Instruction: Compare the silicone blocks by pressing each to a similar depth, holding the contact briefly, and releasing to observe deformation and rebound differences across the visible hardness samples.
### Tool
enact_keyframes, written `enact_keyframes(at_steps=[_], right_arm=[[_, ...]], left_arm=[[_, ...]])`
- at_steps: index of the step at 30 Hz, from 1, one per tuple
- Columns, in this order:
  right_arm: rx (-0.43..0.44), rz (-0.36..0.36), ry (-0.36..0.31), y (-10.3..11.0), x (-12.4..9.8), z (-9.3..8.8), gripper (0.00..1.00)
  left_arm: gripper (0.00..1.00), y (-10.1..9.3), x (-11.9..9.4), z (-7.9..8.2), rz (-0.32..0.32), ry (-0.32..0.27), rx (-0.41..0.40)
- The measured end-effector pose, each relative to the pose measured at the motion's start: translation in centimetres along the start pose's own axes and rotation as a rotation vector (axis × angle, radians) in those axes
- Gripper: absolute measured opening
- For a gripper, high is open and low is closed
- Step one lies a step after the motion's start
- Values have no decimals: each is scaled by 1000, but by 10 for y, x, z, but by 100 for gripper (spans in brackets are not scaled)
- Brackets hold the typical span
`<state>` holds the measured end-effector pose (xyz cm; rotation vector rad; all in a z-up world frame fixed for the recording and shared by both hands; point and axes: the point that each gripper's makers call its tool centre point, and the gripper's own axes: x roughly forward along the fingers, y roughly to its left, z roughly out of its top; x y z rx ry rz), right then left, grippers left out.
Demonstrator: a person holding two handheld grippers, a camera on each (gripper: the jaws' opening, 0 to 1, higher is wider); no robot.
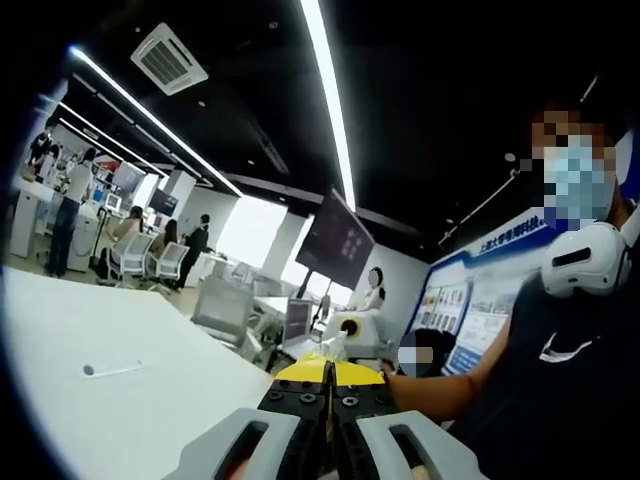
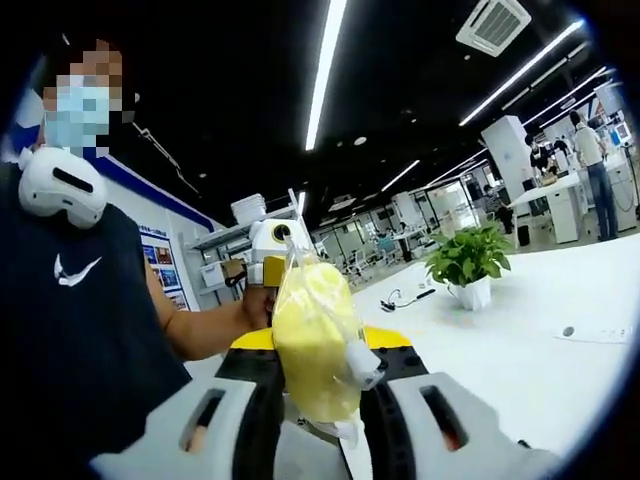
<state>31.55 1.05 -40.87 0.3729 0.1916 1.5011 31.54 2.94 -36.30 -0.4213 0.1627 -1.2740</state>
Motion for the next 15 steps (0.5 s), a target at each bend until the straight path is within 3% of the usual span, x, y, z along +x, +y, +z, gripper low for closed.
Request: enact_keyframes(at_steps=[15], right_arm=[[15, -35, 33, -1, -4, -3, 9]], left_arm=[[0, -4, 3, -7, 3, 23, 59]])
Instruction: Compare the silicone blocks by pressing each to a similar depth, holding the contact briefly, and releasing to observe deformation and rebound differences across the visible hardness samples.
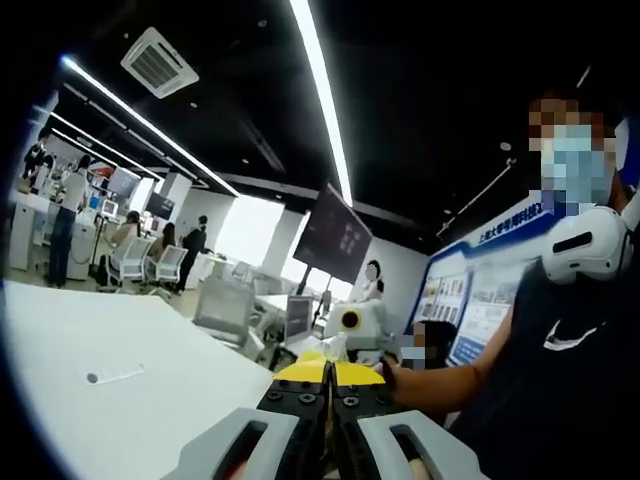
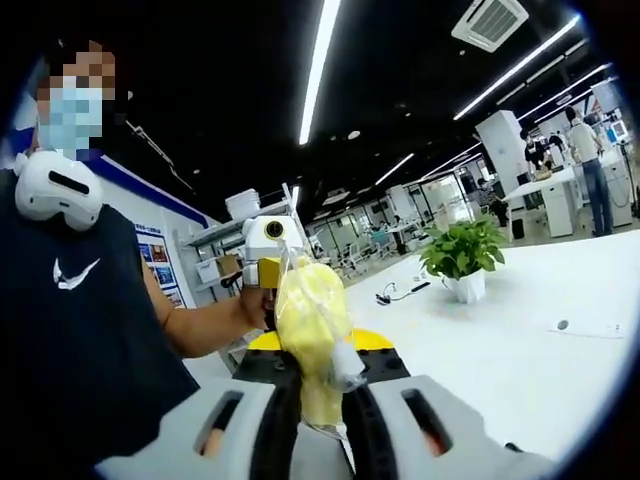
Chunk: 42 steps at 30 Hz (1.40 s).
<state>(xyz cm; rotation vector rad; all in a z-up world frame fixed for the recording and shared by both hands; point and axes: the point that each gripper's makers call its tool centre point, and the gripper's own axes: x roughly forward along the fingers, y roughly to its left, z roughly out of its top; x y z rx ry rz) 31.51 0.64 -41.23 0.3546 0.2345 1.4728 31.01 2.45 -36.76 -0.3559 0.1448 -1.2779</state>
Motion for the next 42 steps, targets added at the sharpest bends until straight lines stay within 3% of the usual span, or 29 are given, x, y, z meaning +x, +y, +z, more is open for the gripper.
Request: enact_keyframes(at_steps=[7, 11, 16, 22, 26, 30, 42], right_arm=[[30, -8, 16, -2, 3, -5, 5], [28, -29, 32, -7, 3, -9, 4], [5, -34, 59, -8, 1, -19, 3], [61, -50, 81, -15, 1, -27, 3], [53, -55, 97, -11, 5, -29, 3], [37, -62, 143, -16, 6, -37, 3], [36, -62, 117, -14, 12, -33, 2]], left_arm=[[0, 2, -2, -3, 15, 15, 11], [0, 9, -3, -9, 48, 54, 124], [0, 8, -3, -20, 36, 82, 99], [0, 14, -6, -31, 64, 67, 164], [0, 13, -10, -30, 58, 53, 134], [0, 17, -11, -40, 91, 112, 196], [0, 16, -16, -32, 121, 94, 214]])
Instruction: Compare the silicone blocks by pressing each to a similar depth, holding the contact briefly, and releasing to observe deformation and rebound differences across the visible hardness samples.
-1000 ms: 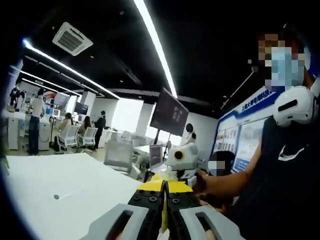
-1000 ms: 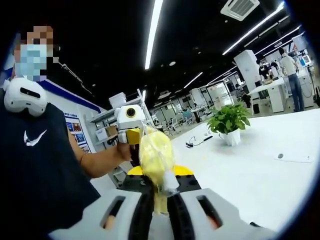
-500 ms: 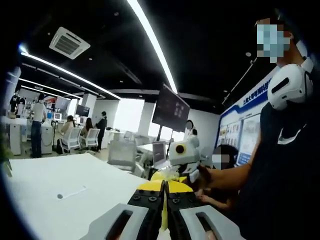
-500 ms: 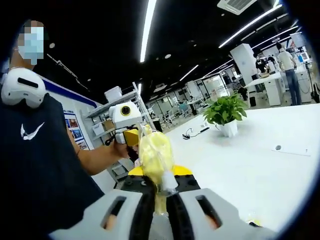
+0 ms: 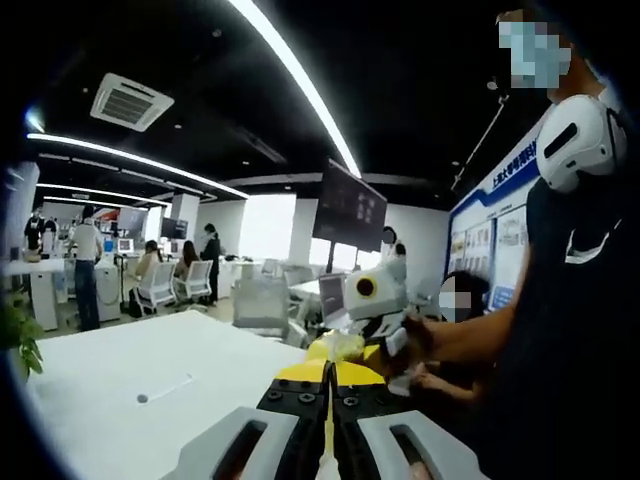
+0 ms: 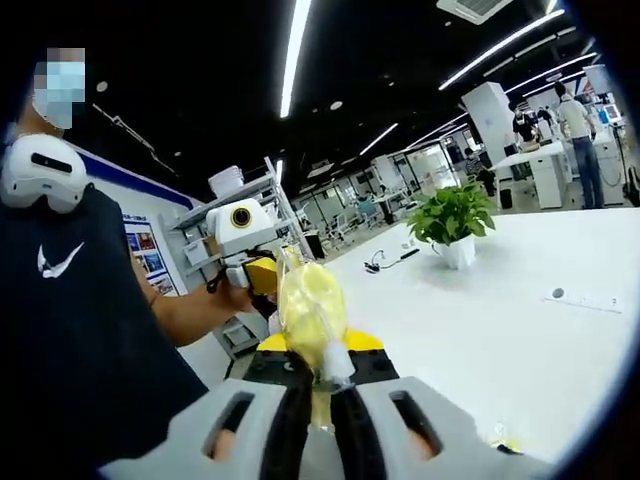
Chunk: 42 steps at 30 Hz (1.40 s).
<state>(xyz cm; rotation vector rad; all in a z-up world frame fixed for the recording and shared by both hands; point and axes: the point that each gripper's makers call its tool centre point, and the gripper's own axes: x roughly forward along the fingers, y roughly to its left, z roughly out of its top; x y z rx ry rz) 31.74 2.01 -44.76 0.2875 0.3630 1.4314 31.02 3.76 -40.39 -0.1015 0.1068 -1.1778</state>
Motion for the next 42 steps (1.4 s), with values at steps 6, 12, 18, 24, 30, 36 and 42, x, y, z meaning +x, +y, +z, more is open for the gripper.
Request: enact_keyframes(at_steps=[6, 12, 18, 24, 30, 36, 42], right_arm=[[-7, -2, -6, 3, -2, 0, 2], [-14, -4, -6, 4, -4, 2, 3], [-23, 8, -44, 9, -1, 10, 7], [-28, -12, -85, -1, 0, 12, 25], [-127, -143, -161, -23, 1, 25, 95], [-160, -214, -149, -41, -12, 19, 97], [-174, -246, -156, -49, -19, 21, 97]], left_arm=[[0, -4, 0, 0, -8, 1, -1], [0, -5, 1, 3, -1, -21, 2], [0, -4, -3, 11, -2, -50, -7], [0, -4, -4, 15, -28, -62, -38], [0, 5, -5, 9, -12, -41, -60], [0, 11, -4, 5, 3, -41, -86], [0, 16, -4, 5, 20, -41, -104]])
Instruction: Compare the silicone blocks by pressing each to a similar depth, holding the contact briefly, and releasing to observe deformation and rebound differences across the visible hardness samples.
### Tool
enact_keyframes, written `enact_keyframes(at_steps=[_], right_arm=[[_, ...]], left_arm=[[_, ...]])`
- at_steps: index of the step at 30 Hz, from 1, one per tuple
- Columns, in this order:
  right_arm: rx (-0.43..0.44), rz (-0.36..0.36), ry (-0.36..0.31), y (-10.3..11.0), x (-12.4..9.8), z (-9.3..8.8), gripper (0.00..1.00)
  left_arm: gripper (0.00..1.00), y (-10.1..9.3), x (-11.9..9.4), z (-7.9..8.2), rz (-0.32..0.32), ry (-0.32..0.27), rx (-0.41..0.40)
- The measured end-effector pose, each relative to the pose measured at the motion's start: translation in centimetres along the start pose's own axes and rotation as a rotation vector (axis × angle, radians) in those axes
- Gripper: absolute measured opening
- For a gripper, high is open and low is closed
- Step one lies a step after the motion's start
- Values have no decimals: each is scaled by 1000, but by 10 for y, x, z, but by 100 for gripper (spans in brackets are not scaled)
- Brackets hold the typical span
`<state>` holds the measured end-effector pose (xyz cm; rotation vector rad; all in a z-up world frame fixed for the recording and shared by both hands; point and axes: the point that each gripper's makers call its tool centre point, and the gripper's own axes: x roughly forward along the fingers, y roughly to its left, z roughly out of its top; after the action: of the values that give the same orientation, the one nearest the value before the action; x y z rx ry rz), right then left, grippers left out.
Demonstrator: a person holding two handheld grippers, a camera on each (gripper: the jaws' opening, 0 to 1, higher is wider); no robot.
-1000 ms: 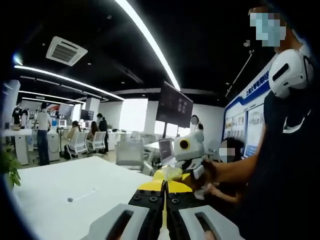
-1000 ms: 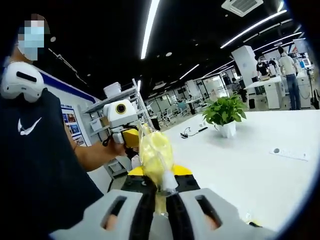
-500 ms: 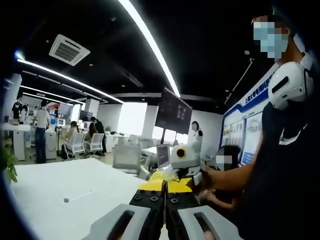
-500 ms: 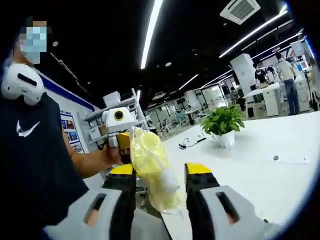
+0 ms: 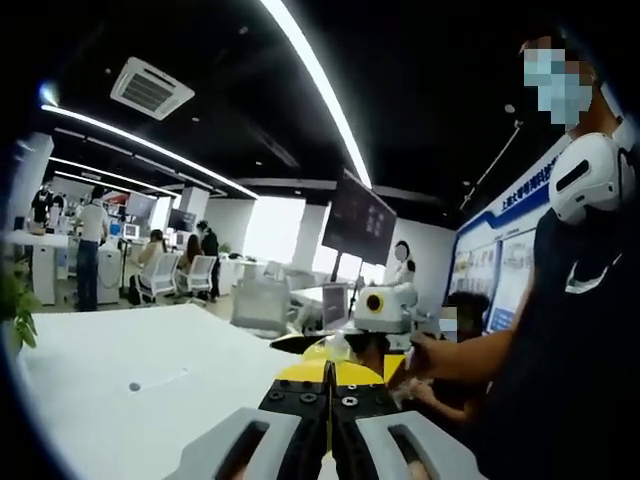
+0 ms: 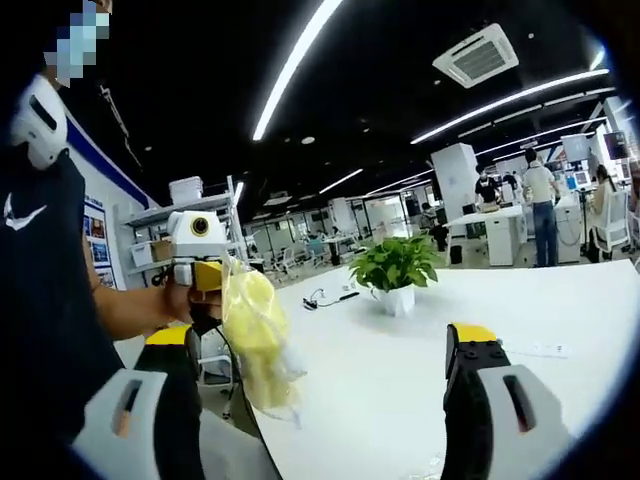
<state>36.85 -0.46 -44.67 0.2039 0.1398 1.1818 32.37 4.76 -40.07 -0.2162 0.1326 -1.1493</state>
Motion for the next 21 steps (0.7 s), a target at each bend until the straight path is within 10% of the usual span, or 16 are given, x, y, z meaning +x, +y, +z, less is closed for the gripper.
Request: enact_keyframes(at_steps=[9, 21], right_arm=[[-158, -180, 34, -36, -12, -4, 97], [-146, -339, 53, -73, -54, -27, 97]], left_arm=[[0, 22, 0, -1, 90, -6, -94], [0, 57, -8, -15, 204, -4, -184]])
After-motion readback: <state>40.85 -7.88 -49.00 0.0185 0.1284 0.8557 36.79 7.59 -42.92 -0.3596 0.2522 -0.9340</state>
